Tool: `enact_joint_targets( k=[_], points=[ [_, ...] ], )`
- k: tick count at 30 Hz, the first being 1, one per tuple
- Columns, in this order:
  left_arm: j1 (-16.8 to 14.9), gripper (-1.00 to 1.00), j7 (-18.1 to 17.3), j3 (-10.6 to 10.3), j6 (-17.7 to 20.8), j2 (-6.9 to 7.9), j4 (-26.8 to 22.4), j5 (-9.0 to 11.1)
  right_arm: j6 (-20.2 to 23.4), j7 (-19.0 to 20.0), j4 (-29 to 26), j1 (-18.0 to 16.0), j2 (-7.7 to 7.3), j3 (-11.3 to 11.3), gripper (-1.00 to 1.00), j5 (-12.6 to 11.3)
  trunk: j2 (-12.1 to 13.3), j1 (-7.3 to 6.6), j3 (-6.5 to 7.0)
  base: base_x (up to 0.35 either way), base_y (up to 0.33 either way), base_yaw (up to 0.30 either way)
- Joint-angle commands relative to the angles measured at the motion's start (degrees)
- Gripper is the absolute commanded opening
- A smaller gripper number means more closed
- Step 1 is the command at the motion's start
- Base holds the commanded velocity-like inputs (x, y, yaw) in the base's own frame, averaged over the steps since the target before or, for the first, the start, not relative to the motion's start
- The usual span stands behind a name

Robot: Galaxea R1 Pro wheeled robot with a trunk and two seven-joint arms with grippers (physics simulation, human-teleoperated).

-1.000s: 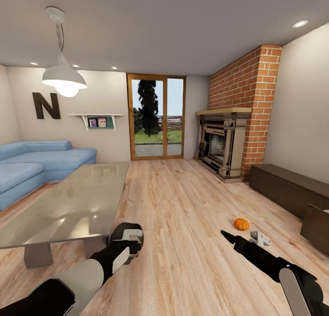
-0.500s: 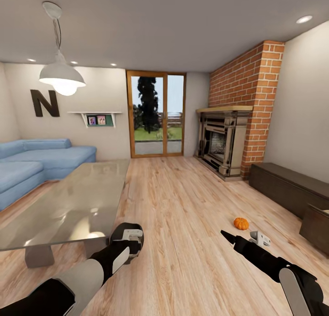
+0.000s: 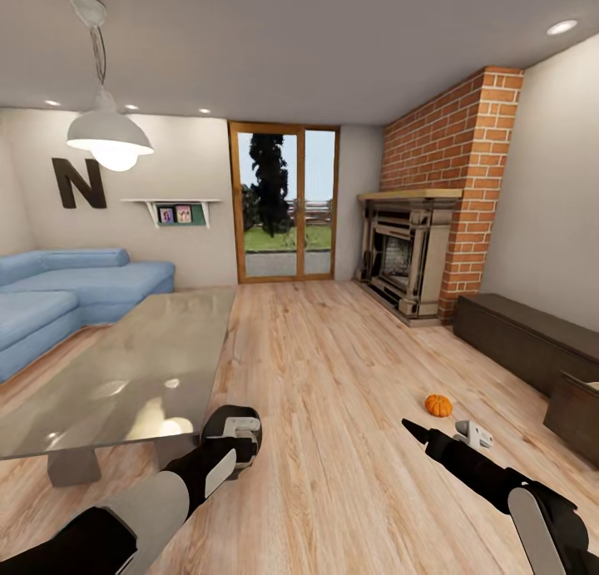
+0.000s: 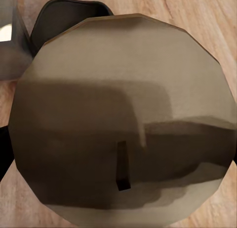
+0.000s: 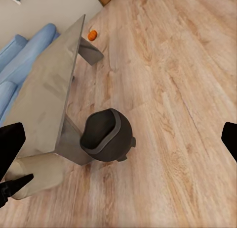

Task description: Place each of the two pumpkins and all three candles from the living room inside a cabinet in the living room (use any cabinet), then make sure every cabinet is closed, and position the cauldron so it is next to a table in the living room.

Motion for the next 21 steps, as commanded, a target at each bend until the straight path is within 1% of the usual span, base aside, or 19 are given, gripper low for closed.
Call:
enact_joint_targets(
  k=[1,21],
  points=[
    [0.0,-1.0,0.4,-0.5,0.3,0.05,-0.1,0.5,0.3,0.3,0.0,-0.1,0.01,-0.1,1.0,0.1,0.4,-0.23,0.02,0.0,0.0,0.0],
    [0.0,-1.0,0.5,-0.5,0.2,0.03,-0.1,0.5,0.3,0.3,0.0,0.0,0.07,-0.1,1.0,0.1,8.4,-4.63,1.76,0.0,0.0,0.0]
  ],
)
